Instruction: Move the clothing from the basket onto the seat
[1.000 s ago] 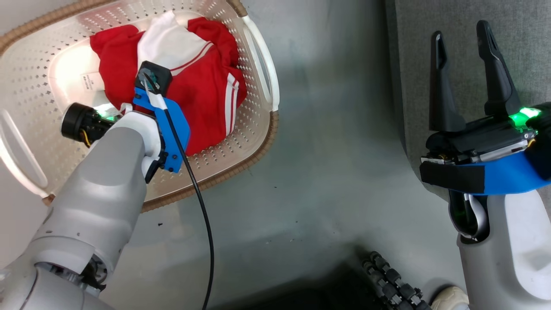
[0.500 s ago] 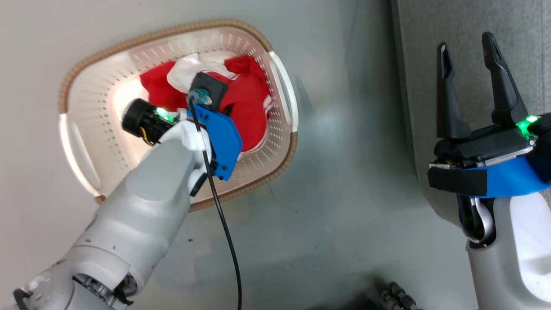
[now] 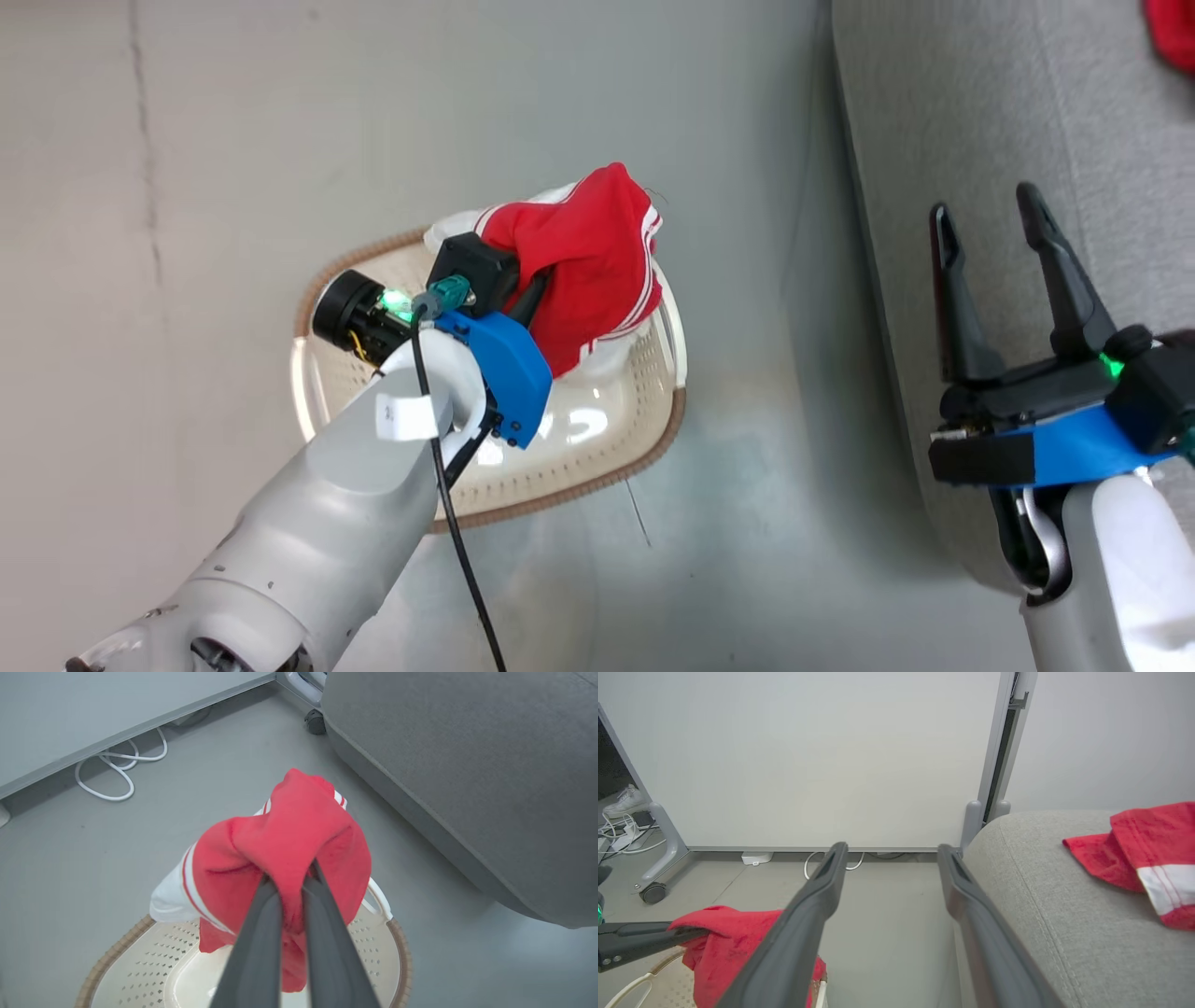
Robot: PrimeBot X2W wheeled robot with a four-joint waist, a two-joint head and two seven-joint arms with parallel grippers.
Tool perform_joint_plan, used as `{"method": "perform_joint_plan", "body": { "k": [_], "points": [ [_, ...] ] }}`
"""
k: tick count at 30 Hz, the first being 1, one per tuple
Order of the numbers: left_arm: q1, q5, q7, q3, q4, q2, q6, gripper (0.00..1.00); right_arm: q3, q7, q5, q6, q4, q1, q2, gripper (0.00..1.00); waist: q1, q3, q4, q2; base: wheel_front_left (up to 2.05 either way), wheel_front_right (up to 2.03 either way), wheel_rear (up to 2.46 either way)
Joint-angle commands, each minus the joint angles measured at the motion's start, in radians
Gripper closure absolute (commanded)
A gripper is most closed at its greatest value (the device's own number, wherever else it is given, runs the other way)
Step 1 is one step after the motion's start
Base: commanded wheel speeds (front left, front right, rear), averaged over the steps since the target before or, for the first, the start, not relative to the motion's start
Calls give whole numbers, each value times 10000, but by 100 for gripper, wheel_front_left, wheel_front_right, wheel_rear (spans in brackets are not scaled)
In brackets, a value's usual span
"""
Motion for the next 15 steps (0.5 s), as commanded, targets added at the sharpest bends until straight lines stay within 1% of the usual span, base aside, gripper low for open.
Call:
{"method": "perform_joint_plan", "body": {
  "k": [1, 9, 15],
  "points": [
    [116, -67, -115, -19, -49, 46, -17, 100, 2, -8, -27, 1, 72, 191, -70, 0, 1, -905, 277, -1, 0, 0, 0],
    [751, -279, -419, 115, -547, 264, -16, 100, -5, -8, 16, 1, 454, 1046, -144, 0, 1, -2629, 407, -1, 0, 0, 0],
    [1480, 174, -425, 867, -1703, 657, 38, 100, -20, -8, 27, 1, 641, 1642, -177, 0, 1, -3621, 481, -1, 0, 0, 0]
  ]
}}
